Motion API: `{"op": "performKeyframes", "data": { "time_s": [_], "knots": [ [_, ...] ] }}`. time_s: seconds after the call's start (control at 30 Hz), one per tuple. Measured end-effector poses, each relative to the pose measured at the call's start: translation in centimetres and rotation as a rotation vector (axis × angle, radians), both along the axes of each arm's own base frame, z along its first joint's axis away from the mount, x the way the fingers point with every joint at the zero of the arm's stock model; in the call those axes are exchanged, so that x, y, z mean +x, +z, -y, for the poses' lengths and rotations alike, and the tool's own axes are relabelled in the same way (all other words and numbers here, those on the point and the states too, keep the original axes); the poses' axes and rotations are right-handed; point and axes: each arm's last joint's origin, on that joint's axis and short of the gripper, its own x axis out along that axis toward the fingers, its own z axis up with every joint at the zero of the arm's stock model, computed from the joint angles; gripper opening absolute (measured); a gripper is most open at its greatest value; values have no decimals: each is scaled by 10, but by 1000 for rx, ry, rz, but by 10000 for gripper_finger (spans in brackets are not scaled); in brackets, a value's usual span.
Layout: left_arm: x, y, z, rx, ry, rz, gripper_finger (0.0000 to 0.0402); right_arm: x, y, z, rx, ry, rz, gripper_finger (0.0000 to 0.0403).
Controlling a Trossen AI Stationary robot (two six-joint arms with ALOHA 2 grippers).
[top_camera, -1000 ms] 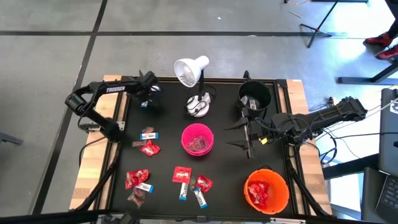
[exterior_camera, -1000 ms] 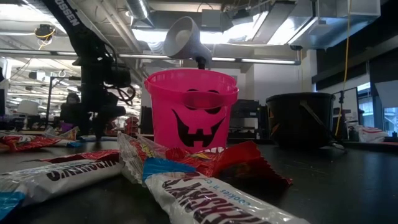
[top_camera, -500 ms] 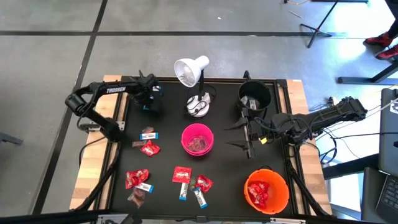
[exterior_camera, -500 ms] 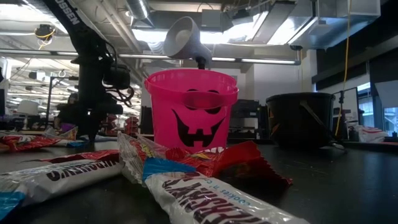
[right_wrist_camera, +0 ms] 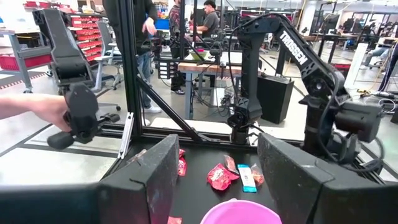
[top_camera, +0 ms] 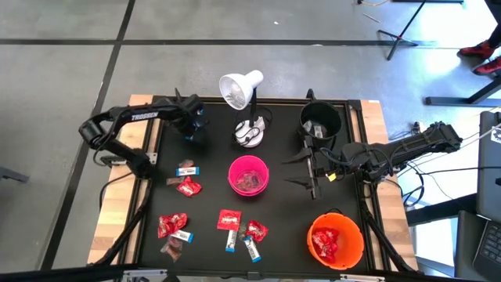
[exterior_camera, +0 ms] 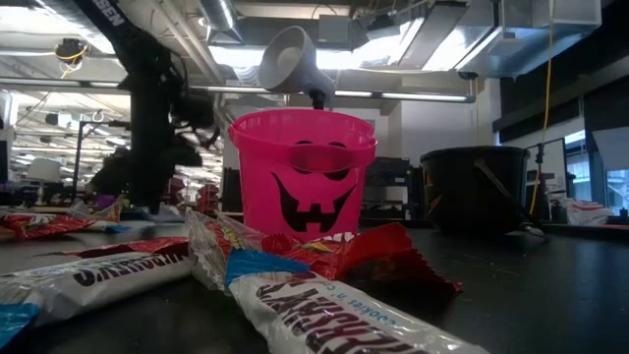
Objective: Sort candy
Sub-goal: Put the white chocolate bar into the black bucket
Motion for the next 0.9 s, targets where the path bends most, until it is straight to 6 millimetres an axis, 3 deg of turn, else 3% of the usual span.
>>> {"op": "performKeyframes", "data": {
  "time_s": [0.3,0.47,0.67,0.9],
  "knots": [
    [19,41,18,96,-100,-11,1,0,2,0,6,0,18,216],
    [29,73,34,165,-117,11,1,0,2,0,6,0,19,216],
    [41,109,67,257,-195,132,1,0,2,1,5,-26,18,216],
    [49,151,120,349,-305,336,0,0,1,6,2,-218,14,216]
  ]
}}
